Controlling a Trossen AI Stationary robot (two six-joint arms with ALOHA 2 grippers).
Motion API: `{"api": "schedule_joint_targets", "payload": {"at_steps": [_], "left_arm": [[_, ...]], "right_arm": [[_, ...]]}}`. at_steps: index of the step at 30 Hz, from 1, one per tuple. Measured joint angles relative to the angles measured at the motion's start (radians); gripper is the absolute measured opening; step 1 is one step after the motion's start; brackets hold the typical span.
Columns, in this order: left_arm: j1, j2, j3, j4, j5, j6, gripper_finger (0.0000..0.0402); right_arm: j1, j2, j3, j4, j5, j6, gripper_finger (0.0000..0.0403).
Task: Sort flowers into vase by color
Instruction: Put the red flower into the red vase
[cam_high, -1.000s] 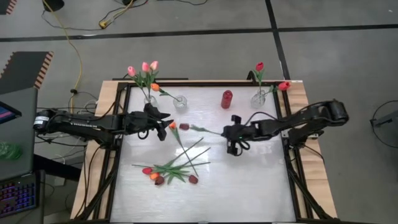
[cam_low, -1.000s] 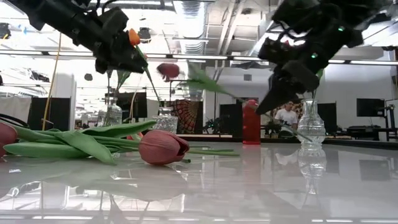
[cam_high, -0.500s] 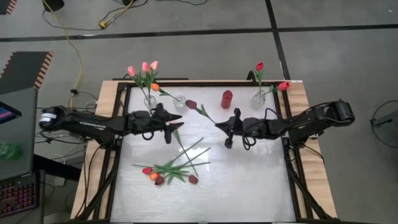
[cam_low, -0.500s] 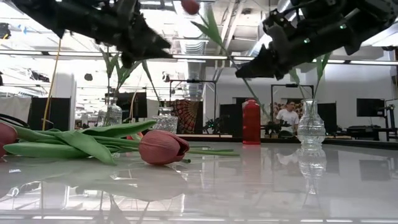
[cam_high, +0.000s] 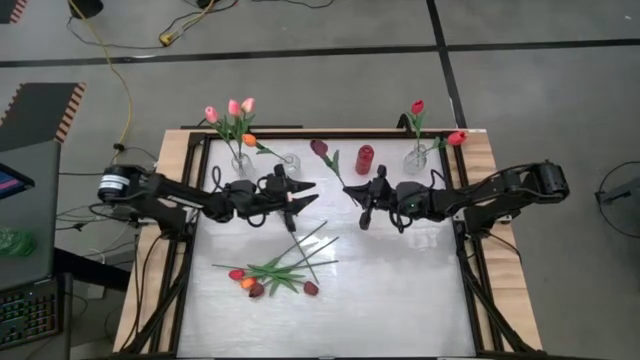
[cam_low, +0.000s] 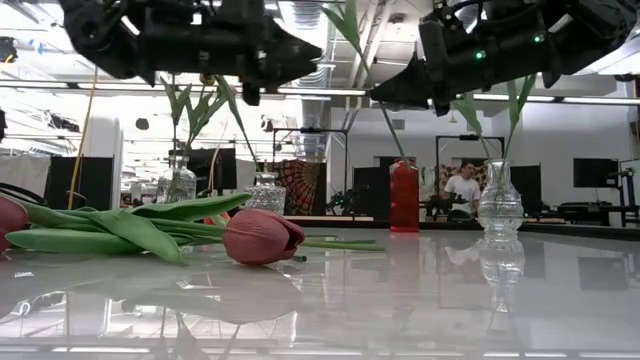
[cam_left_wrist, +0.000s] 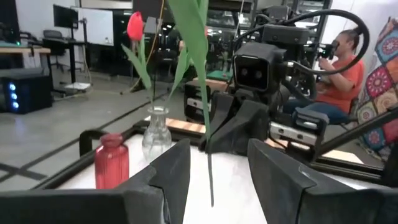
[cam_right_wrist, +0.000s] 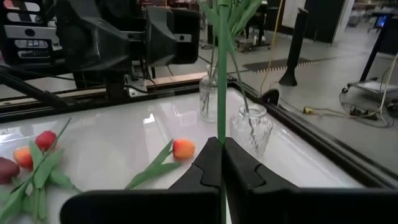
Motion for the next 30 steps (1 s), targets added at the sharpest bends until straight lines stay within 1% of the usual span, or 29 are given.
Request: {"api": "schedule_joint_targets", "payload": {"at_steps": [8,12,14,17,24,27,30], "left_arm": [[0.0,0.126,0.166,-0.002,-0.025,0.069,0.0148],[0.0,0.165,0.231,-0.004,-0.029,0.074,0.0148],[0.0,0.179,0.255,-0.007,-0.05,0.074,0.0148],[0.0,0.181,0.274,-0.016,-0.086,0.074,0.0148],[0.0,0.18,0.306,-0.02,-0.096,0.081,0.0147],[0.0,0.18,0.313,-0.022,-0.106,0.083,0.0135],[0.001,0.18,0.317,-0.019,-0.114,0.083,0.0111]], "right_arm": [[0.001,0.0,0.0,0.017,0.0,-0.025,0.0028],[0.001,0.0,0.0,0.016,0.0,-0.027,0.0028],[0.001,0.0,0.0,0.016,0.0,-0.035,0.0029],[0.001,0.0,0.0,0.019,0.0,-0.036,0.0029],[0.001,0.0,0.0,0.028,0.0,-0.036,0.0029],[0.001,0.0,0.0,0.034,-0.002,-0.036,0.003],[0.001,0.0,0.0,0.038,-0.007,-0.035,0.003]]}}
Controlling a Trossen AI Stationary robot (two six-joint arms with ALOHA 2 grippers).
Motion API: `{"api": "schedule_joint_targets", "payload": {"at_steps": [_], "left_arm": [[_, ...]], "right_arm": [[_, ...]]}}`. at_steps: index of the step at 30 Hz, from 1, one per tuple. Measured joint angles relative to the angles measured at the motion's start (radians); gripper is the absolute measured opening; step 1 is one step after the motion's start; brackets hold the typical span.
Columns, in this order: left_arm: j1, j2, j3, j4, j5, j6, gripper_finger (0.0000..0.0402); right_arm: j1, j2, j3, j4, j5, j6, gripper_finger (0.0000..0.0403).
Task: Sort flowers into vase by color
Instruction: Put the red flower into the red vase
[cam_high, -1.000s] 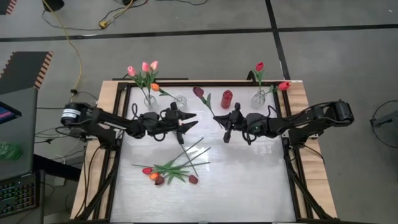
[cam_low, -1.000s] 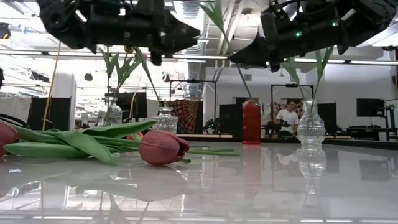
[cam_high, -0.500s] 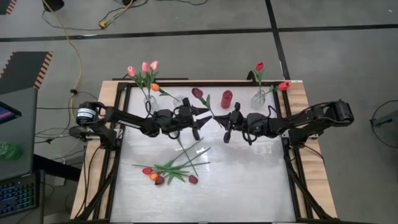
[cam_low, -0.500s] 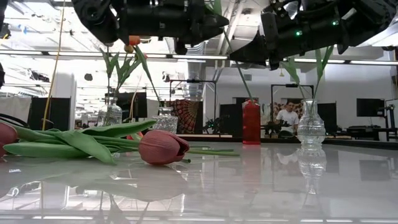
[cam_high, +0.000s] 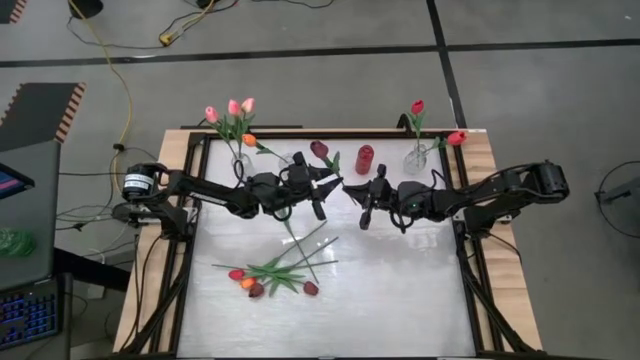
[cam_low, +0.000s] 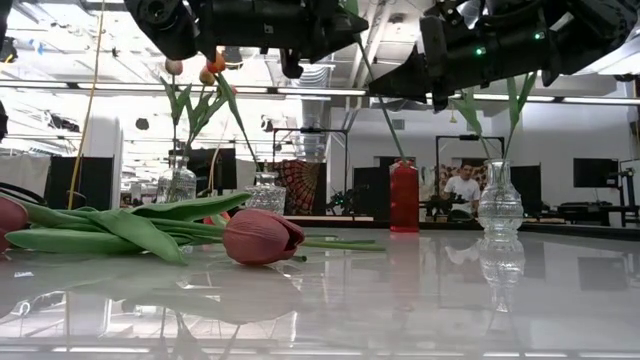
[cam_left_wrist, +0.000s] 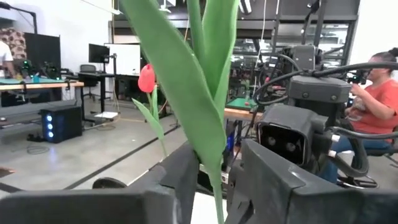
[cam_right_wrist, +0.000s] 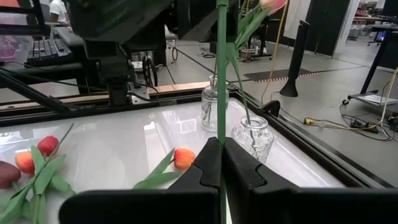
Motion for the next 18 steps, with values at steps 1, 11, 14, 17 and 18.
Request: {"api": "schedule_joint_targets", "payload": {"at_steps": [1,11,14,17,18], "left_arm": [[0.001,0.0,0.0,0.0,0.0,0.0,0.0101],[0.003,0.0,0.0,-0.001,0.0,-0.001,0.0011],[0.003,0.0,0.0,-0.001,0.0,0.011,0.0005],[0.003,0.0,0.0,-0.001,0.0,0.018,0.0007],[0.003,0.0,0.0,-0.001,0.0,0.019,0.0007]], "right_arm": [[0.0,0.0,0.0,0.0,-0.001,0.002,0.003],[0.0,0.0,0.0,0.0,-0.005,0.003,0.0052],[0.0,0.0,0.0,0.0,-0.006,0.003,0.0061],[0.0,0.0,0.0,-0.01,-0.007,0.003,0.0081],[0.0,0.0,0.0,-0.019,-0.007,0.002,0.009]]}}
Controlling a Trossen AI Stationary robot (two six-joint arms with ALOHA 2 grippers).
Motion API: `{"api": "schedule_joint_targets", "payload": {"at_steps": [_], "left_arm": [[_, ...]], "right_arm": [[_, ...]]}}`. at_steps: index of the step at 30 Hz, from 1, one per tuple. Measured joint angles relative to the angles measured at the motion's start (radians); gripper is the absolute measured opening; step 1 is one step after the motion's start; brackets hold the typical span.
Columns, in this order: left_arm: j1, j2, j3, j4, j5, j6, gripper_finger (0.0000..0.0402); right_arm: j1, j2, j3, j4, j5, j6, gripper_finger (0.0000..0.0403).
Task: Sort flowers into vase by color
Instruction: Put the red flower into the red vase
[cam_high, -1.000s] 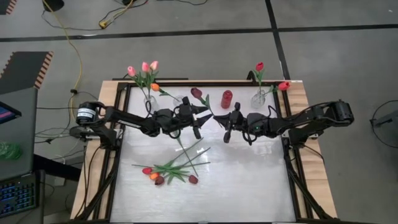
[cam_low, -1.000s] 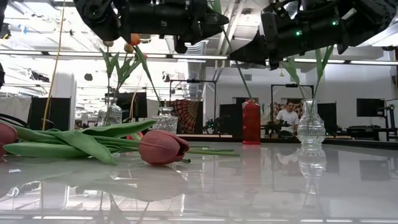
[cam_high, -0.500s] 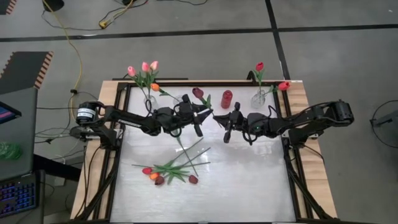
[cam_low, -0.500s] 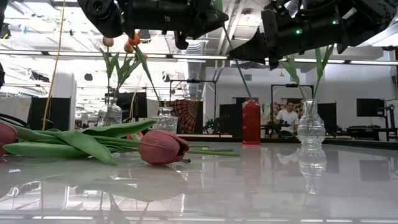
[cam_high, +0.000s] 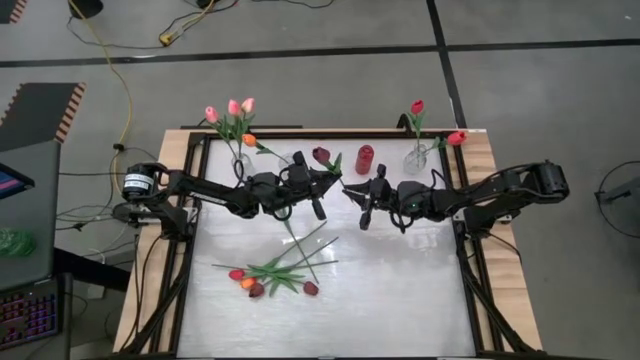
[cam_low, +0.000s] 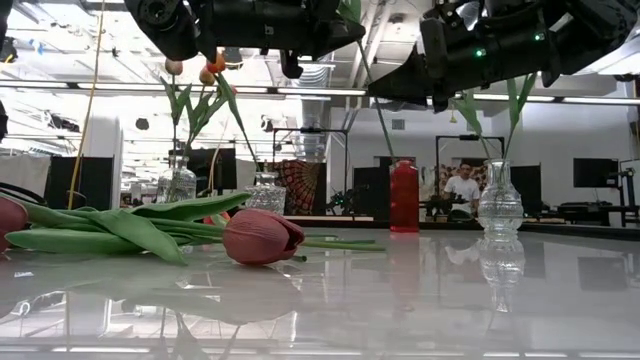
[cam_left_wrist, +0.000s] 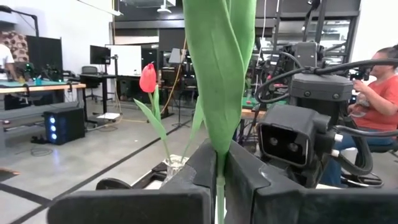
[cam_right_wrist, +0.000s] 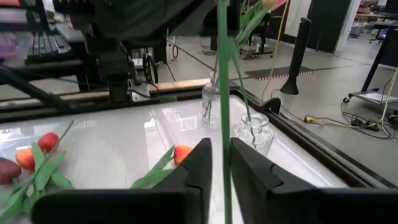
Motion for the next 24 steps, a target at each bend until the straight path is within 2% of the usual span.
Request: {"api": "schedule_joint_targets", "payload": {"at_steps": [4,11,16,20,24], "left_arm": [[0.0,0.0,0.0,-0.004,0.0,0.001,0.0004],[0.003,0.0,0.0,-0.01,0.0,0.001,0.0003],[0.017,-0.001,0.066,-0.102,0.008,0.013,0.0003],[0.026,0.028,0.16,-0.199,0.009,0.083,0.0002],[0.033,0.08,0.254,-0.198,0.016,0.162,0.0002]], "right_arm": [[-0.001,-0.021,0.0,-0.09,0.001,-0.001,0.0139],[0.011,-0.149,0.0,-0.409,0.001,0.001,0.0198],[0.042,-0.219,0.0,-0.574,-0.008,0.0,0.0204],[0.068,-0.251,0.0,-0.677,-0.007,0.001,0.0201],[0.096,-0.262,0.0,-0.759,-0.008,0.015,0.0197]]}}
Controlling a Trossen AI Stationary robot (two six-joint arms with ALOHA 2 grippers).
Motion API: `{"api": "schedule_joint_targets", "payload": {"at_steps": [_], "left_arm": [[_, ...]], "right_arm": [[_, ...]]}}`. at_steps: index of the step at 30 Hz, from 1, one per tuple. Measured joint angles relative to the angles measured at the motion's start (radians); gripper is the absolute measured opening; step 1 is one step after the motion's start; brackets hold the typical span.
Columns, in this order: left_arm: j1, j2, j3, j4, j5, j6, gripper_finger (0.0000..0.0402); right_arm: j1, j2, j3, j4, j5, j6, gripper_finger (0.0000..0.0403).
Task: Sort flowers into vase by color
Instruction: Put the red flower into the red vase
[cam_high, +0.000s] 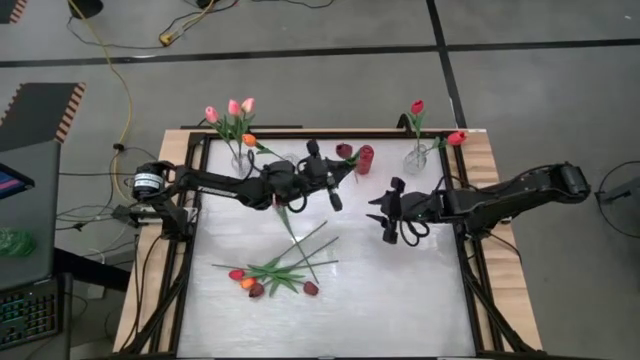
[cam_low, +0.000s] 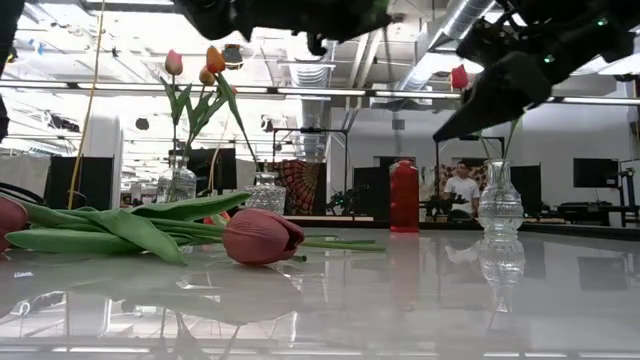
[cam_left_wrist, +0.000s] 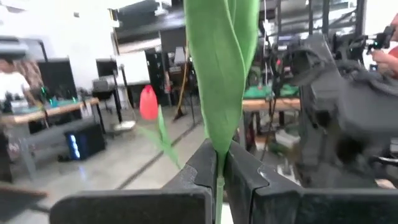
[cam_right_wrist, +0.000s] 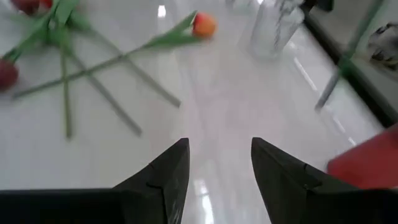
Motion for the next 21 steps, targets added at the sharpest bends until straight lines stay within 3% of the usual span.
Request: {"api": "schedule_joint_targets", "payload": {"at_steps": [11,21], "left_arm": [[0.076,0.118,0.233,-0.062,0.031,0.083,0.0002],[0.162,0.183,0.322,-0.167,0.046,0.051,0.0002]], "right_arm": [[0.047,0.0,0.0,-0.087,0.0,0.05,0.0196],[0.051,0.0,0.0,-0.085,0.001,0.049,0.0195]]}}
